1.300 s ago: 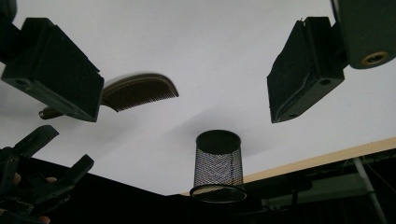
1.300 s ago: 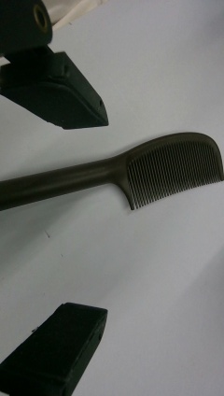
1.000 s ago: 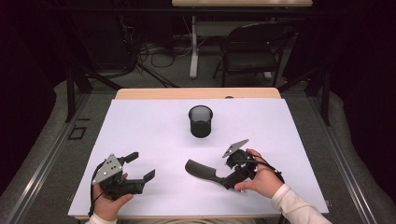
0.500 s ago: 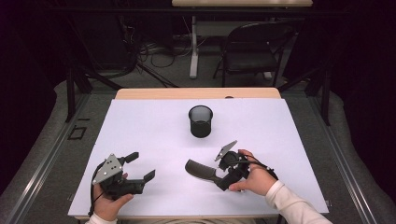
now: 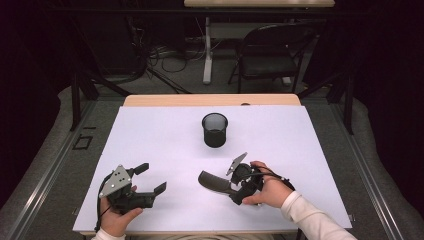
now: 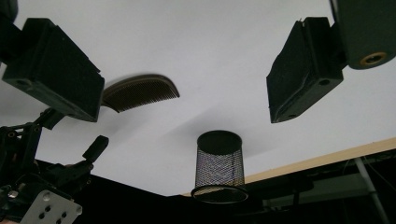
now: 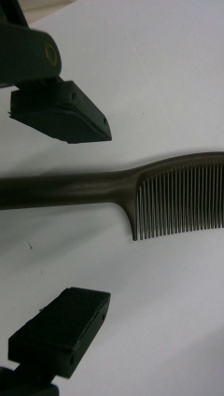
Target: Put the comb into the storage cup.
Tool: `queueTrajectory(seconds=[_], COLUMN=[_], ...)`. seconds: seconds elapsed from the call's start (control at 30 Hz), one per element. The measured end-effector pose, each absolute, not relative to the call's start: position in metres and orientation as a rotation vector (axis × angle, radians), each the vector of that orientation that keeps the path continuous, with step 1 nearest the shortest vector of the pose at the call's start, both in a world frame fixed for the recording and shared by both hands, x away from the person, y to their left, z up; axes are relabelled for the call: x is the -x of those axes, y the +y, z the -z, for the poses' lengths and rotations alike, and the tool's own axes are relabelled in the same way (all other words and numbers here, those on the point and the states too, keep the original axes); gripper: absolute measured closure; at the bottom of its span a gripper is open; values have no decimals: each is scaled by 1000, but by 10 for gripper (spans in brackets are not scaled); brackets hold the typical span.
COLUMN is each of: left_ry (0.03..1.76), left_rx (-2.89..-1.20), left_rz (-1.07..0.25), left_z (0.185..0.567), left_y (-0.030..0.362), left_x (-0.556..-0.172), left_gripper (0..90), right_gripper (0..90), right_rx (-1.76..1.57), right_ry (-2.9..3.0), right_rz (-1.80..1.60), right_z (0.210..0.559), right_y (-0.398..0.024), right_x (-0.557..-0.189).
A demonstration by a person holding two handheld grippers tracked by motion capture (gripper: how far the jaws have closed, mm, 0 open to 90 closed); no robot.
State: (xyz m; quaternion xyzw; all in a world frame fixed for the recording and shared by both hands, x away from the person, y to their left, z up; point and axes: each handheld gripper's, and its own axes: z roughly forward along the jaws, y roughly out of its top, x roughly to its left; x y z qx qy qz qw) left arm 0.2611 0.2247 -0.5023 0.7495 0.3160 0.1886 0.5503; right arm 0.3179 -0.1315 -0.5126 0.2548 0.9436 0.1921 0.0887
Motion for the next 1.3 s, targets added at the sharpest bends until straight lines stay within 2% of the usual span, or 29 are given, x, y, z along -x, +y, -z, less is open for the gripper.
queueTrajectory(seconds=[0.83,1.1,1.3], left_ry=[749,748,747], left_rx=[-1774,-1774,-1776], left_rz=[-443,-442,-441], left_z=[503,503,503], left_y=[225,225,224], left_x=[-261,-261,-261], left_gripper=[123,123,123], right_gripper=[259,337,444], right_rx=[-699,-658,-651], right_ry=[2904,2924,2937], right_rz=[-459,-399,-375], right_z=[519,522,523], right_y=[-121,-118,-117], right_x=[-319,-316,-316])
